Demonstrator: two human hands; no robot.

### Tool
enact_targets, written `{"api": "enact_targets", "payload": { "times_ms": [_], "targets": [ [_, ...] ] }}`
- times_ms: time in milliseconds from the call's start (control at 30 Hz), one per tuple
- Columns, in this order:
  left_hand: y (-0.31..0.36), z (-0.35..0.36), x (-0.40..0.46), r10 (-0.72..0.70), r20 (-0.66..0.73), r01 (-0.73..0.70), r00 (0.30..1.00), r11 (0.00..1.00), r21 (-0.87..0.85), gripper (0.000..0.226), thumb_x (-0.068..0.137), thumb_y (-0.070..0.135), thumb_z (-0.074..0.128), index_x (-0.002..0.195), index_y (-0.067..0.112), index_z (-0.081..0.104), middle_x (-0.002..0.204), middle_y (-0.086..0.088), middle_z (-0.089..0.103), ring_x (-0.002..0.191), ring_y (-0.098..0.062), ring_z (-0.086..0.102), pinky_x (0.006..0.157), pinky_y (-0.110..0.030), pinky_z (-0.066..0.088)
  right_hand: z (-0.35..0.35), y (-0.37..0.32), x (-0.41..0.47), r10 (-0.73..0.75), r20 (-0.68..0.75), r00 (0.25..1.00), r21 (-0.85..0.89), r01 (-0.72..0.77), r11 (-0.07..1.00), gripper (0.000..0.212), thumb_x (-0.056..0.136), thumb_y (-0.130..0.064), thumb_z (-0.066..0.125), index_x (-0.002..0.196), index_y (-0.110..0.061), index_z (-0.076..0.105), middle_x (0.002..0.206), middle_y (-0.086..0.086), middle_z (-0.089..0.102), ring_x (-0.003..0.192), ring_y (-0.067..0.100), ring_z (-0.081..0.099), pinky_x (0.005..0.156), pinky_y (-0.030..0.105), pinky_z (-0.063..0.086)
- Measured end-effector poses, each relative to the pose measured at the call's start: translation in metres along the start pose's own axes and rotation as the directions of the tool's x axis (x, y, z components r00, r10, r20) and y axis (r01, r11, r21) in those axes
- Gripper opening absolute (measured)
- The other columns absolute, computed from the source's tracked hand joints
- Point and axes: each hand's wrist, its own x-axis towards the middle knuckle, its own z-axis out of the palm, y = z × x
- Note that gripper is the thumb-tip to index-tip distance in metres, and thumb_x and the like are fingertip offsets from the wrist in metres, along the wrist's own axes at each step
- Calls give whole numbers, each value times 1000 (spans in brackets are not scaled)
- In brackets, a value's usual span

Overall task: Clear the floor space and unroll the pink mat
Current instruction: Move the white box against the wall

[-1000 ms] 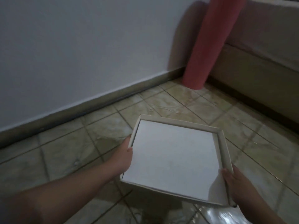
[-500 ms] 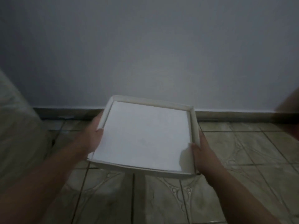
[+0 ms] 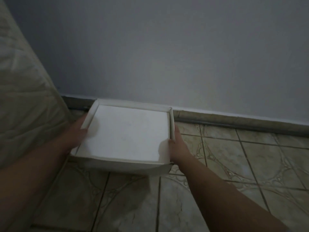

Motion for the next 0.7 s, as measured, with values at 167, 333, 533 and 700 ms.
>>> {"api": "enact_targets", "payload": {
  "times_ms": [167,333,533,700],
  "targets": [
    [-4,0,16,0,-4,0,1000,1000,22,58,94,-6,37,148,13,25,153,-13,29,139,-29,29,94,-20,20,18,-2,15,57,11,998,36,-57,998,61,99,-12,30,149,-39,7,152,12,33,132,35,39,110,51,33],
    [-19,1,34,-48,25,47,999,997,55,60,94,-1,39,148,21,27,155,-9,28,140,-30,28,110,-34,23,25,-2,31,81,17,997,-8,-81,997,61,100,-15,28,149,-42,4,145,17,40,124,37,46,100,43,39],
    [-26,17,42,-92,36,87,995,990,109,59,95,6,42,149,22,24,155,-12,27,140,-32,29,112,-38,23,31,11,42,107,-26,994,-67,-108,992,61,101,-15,28,149,-39,1,138,21,47,116,35,52,83,28,31],
    [-20,23,48,-97,72,89,993,990,109,59,96,4,42,149,18,21,157,-13,22,143,-32,23,118,-44,19,34,13,44,161,-53,986,-87,-165,982,63,99,-13,29,149,-40,-1,129,22,53,87,21,46,80,32,35]
  ]
}}
